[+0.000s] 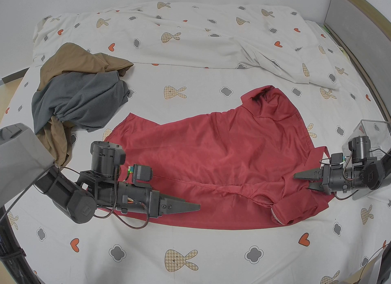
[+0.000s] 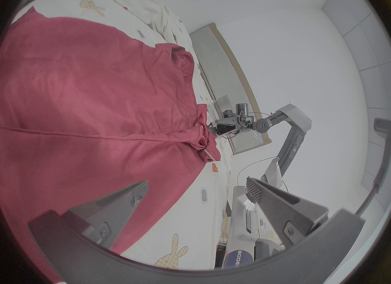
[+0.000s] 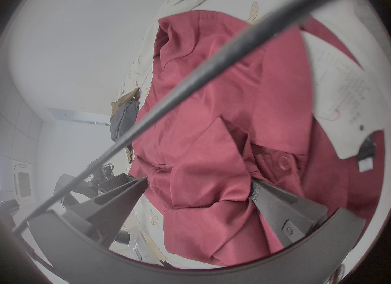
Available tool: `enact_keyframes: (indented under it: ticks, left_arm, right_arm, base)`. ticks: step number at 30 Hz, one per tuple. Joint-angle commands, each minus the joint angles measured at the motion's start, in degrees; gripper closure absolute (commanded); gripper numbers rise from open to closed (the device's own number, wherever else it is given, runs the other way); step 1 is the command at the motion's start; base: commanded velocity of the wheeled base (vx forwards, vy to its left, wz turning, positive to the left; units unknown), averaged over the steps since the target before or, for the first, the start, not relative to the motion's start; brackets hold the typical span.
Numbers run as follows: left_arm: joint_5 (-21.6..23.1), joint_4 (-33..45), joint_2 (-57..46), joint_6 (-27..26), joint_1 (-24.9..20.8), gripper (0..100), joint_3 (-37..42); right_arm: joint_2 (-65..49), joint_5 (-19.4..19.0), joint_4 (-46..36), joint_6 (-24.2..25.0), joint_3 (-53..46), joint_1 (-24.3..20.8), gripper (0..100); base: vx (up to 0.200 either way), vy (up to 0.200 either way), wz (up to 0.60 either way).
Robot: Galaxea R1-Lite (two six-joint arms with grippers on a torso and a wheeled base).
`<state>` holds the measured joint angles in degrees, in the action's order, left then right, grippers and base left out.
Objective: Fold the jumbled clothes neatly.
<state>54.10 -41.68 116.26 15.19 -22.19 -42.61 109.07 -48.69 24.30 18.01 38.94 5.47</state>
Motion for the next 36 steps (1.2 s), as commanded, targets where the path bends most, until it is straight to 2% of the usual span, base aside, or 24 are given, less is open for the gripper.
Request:
enact_keyframes:
  ticks: [1, 9, 10, 27, 36]
  left_arm:
    - [0.04, 0.02, 2.48, 1.07, -2.42, 0, -2.39]
    - [0.04, 0.02, 3.09, 3.09, -4.27, 0, -5.38]
    - [0.04, 0.02, 3.09, 3.09, -4.53, 0, -5.47]
    - [0.04, 0.02, 8.1, 7.31, -14.11, 0, -11.18]
    - [0.04, 0.02, 12.85, 10.74, -14.73, 0, -17.77]
  right_arm:
    - [2.82, 0.09, -0.04, 0.19, 2.02, -2.31, 0]
    - [2.2, 0.0, 0.05, 3.09, 2.2, -2.75, 0]
    - [2.02, 0.0, -0.04, 3.09, 2.02, -2.57, 100]
    - [-5.53, -0.09, -0.13, 4.14, -0.97, 0.24, 100]
    - [-8.08, -0.18, -0.13, 5.2, -2.64, -0.55, 100]
  base:
    - [0.0, 0.0, 0.0]
    - [0.0, 0.0, 0.0]
    - [0.0, 0.0, 0.0]
    - [0.0, 0.0, 0.0]
    - [0.0, 0.0, 0.0]
